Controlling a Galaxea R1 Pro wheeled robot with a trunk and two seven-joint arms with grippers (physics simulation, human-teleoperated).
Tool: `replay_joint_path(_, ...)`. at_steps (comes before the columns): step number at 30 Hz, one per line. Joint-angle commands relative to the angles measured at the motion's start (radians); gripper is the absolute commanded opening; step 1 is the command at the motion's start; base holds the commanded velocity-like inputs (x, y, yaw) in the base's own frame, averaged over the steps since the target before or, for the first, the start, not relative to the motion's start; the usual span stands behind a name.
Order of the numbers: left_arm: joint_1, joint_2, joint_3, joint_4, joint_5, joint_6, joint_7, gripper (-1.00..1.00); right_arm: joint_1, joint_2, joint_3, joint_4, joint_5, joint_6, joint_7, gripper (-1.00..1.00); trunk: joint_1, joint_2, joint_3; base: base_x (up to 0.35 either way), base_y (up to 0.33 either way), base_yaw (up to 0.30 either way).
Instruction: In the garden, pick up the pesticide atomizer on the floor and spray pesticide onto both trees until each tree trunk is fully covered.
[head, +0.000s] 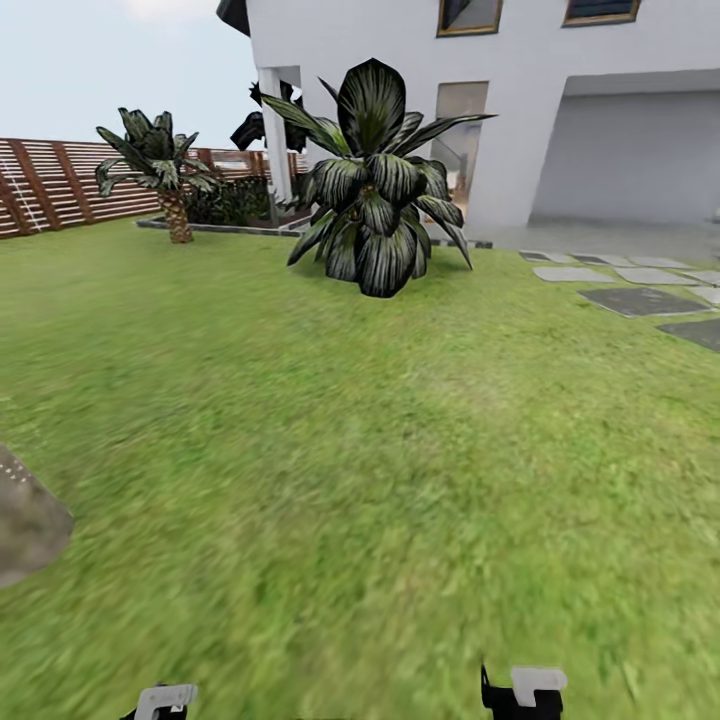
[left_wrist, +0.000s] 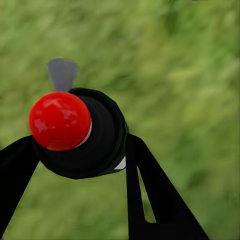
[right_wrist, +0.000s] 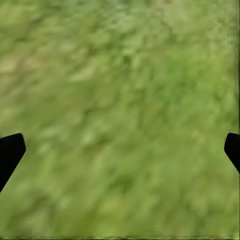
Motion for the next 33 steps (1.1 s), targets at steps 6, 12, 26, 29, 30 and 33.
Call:
replay_joint_path(6,0.000,-0.001,0.009,0.001,-0.012,-0.004,-0.003,-1.00,-0.001,0.000,0.009,0.001,-0.009,-0.003,-0.002,1.00,0.000,0.000,-0.001,-0.033,0.108,-0.300)
replay_joint_path(12,0.000,-0.002,0.009,0.001,-0.013,-0.004,-0.002,-1.00,-0.001,0.000,0.009,0.001,-0.009,-0.003,-0.002,1.00,0.000,0.000,-0.001,-0.001,0.003,-0.300)
replay_joint_path(26,0.000,-0.005,0.007,0.001,-0.013,-0.004,0.003,-1.00,-0.001,0.000,0.009,0.001,-0.009,-0.003,-0.002,1.00,0.000,0.000,-0.001,0.000,0.000,-0.300)
replay_joint_path(29,0.000,-0.005,0.007,0.001,-0.013,-0.004,0.004,-1.00,-0.001,0.000,0.009,0.001,-0.009,-0.003,-0.002,1.00,0.000,0.000,-0.001,0.000,0.000,-0.300)
replay_joint_path(30,0.000,-0.005,0.008,0.001,-0.013,-0.004,0.004,-1.00,-0.001,0.001,0.009,0.001,-0.009,-0.003,-0.001,1.00,0.000,0.000,-0.001,0.000,0.000,-0.300)
replay_joint_path(33,0.000,-0.004,0.009,0.001,-0.011,-0.004,0.004,-1.00,-0.001,0.001,0.009,0.001,-0.009,-0.003,-0.001,1.00,0.000,0.000,-0.001,0.000,0.000,-0.300)
